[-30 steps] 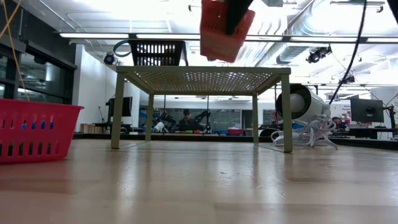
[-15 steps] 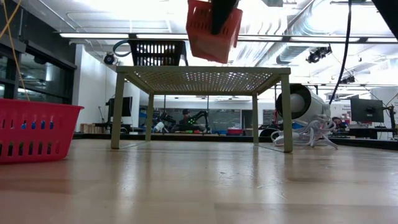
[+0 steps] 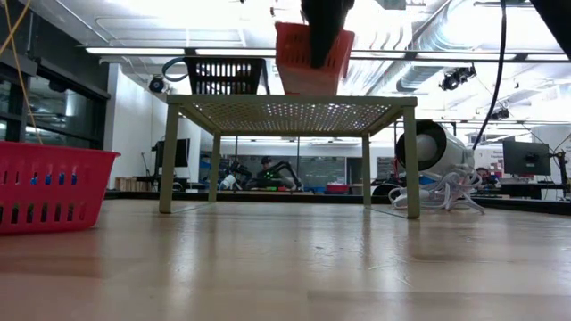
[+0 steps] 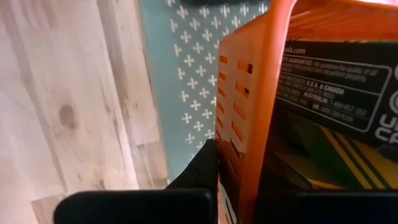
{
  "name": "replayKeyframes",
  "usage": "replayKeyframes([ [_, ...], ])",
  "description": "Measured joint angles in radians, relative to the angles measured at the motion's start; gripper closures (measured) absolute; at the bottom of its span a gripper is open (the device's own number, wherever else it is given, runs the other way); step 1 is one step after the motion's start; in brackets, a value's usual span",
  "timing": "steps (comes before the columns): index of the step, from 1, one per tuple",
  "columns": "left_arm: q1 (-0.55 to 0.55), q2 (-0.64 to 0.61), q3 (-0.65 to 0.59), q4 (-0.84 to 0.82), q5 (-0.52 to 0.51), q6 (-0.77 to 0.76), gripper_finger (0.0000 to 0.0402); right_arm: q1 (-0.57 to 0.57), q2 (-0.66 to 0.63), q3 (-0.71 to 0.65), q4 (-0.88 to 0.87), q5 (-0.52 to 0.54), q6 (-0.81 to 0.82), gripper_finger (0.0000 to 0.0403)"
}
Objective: Pick & Place Office Desk Supplies
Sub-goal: Put the orange bin with crayon boxes on the shelf
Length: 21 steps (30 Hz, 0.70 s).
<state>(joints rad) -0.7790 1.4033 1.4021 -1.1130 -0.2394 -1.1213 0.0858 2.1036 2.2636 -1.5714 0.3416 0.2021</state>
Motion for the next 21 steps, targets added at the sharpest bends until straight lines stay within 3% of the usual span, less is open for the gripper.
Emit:
replayKeyframes([
  [21,0.0,0.0,0.0,0.0,0.0,0.0,0.0332,-0.01,0.0,-0.091,0.059,-0.029,-0.076,0.04],
])
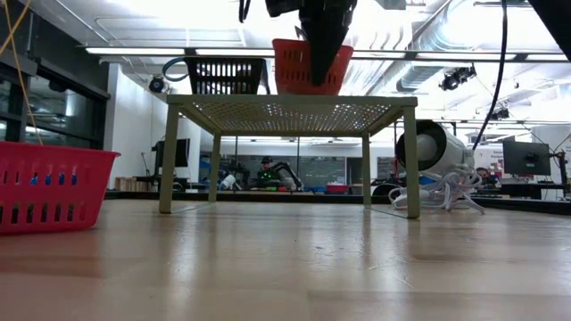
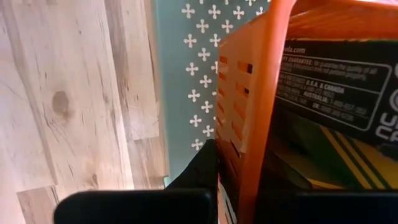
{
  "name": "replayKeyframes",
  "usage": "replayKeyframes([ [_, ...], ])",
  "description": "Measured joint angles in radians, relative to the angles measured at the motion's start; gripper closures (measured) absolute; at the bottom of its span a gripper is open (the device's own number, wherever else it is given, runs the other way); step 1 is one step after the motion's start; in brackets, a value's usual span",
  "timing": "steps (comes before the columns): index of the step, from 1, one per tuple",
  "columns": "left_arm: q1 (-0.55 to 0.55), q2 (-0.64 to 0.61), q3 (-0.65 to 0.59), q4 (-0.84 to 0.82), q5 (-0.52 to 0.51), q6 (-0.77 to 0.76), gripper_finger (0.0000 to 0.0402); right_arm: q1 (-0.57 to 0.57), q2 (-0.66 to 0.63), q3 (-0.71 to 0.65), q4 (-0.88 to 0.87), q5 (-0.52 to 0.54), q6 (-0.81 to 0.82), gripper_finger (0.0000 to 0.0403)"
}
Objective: Pick & Place Office Desk Supplies
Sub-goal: Put the orange bin with crayon boxes on the shelf
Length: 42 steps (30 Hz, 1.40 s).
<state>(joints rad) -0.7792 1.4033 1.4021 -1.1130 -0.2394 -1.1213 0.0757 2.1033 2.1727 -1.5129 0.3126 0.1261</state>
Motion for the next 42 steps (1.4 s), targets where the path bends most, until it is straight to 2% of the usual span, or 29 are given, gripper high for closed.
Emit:
replayKeyframes([
  [12,0.0,0.0,0.0,0.004,0.0,0.0,0.0332,0.002,0.053,0.002,0.002,0.004,-0.023,0.04],
  [25,0.0,0.0,0.0,0.021,0.0,0.0,0.0332,0.007,0.053,0.002,0.009,0.004,-0.018,0.0399],
  [42,0.0,0.0,0.0,0.019,0.0,0.0,0.0332,0.01,0.055,0.002,0.01,0.005,-0.018,0.0344],
])
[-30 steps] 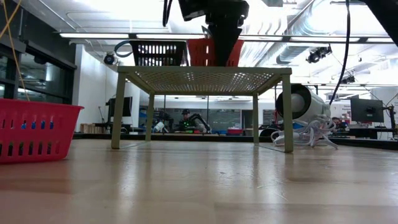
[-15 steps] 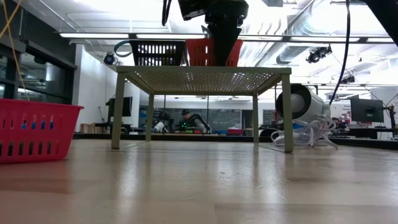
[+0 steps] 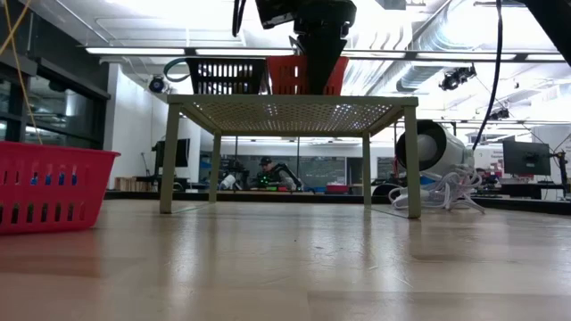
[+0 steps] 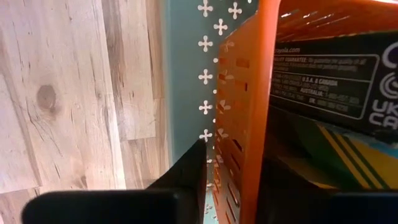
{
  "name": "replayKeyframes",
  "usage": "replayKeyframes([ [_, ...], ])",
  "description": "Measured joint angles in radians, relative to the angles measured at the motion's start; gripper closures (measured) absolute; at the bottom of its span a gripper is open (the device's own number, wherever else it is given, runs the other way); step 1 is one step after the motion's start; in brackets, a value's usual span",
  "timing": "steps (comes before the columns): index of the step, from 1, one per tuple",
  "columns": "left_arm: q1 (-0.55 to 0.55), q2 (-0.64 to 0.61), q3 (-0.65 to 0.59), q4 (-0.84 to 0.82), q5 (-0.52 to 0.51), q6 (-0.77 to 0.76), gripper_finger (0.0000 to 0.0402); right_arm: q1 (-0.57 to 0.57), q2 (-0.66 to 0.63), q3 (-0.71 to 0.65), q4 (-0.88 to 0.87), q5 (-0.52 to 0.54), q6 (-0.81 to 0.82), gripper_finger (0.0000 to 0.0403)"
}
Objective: Pick & Place Office Desk Supplies
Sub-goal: Put the orange bin with crayon boxes on the shelf
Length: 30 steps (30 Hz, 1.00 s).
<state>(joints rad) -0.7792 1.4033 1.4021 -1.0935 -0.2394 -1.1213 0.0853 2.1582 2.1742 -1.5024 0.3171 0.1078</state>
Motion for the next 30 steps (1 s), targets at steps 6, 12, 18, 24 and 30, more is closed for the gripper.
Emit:
replayKeyframes([
  [6,0.0,0.0,0.0,0.0,0.0,0.0,0.0332,0.0,0.0,0.0,0.0,-0.001,0.0,0.0326],
  [12,0.0,0.0,0.0,0.0,0.0,0.0,0.0332,0.0,0.0,0.0,0.0,-0.001,0.0,0.0319],
  [18,0.0,0.0,0.0,0.0,0.0,0.0,0.0332,0.006,-0.008,-0.001,0.006,-0.01,-0.005,0.0318],
  [24,0.0,0.0,0.0,0.002,0.0,0.0,0.0332,0.014,-0.036,0.0,0.031,-0.004,-0.007,0.0318],
  [30,0.0,0.0,0.0,0.002,0.0,0.0,0.0332,0.027,-0.053,0.0,0.049,0.004,-0.007,0.0318],
])
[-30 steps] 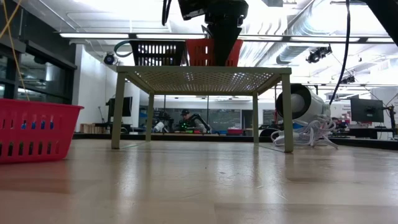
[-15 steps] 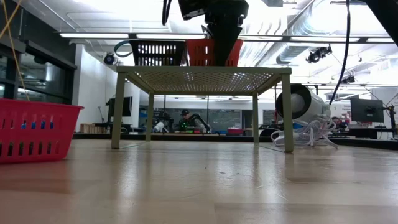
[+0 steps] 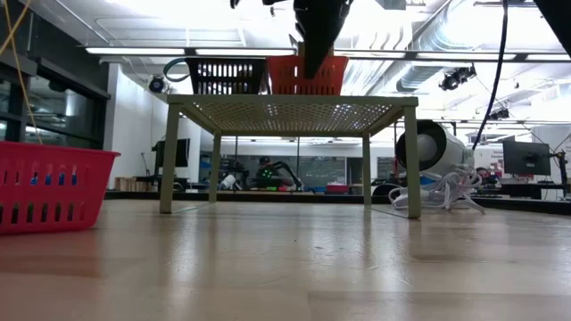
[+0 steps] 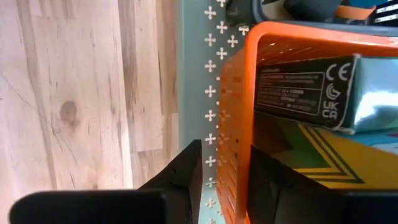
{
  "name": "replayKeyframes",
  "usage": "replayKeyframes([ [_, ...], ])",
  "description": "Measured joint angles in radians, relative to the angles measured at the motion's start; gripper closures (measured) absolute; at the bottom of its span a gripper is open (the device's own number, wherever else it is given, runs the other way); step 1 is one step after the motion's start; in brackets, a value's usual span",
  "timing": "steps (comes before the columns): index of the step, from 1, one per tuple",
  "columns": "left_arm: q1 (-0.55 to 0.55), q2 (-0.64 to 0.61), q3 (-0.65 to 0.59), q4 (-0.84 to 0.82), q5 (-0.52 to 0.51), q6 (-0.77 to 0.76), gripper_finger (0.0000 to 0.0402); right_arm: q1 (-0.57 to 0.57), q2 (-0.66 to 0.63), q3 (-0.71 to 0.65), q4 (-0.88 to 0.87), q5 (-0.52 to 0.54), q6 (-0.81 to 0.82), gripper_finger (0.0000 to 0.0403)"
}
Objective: Pick & Place Office Desk Supplies
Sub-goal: Put the orange bin with crayon boxes on the shelf, then put the red bin with spring keychains on the shelf
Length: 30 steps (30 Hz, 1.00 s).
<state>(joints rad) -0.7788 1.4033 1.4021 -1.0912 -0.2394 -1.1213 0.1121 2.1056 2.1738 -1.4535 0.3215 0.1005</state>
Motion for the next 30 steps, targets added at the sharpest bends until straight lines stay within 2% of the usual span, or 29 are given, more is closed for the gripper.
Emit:
replayKeyframes([
  [21,0.0,0.0,0.0,0.001,0.0,0.0,0.0332,0.045,-0.083,0.0,0.025,0.1,0.0,0.0318],
  [30,0.0,0.0,0.0,0.002,0.0,0.0,0.0332,0.06,-0.091,0.0,0.027,0.099,0.0,0.0318],
])
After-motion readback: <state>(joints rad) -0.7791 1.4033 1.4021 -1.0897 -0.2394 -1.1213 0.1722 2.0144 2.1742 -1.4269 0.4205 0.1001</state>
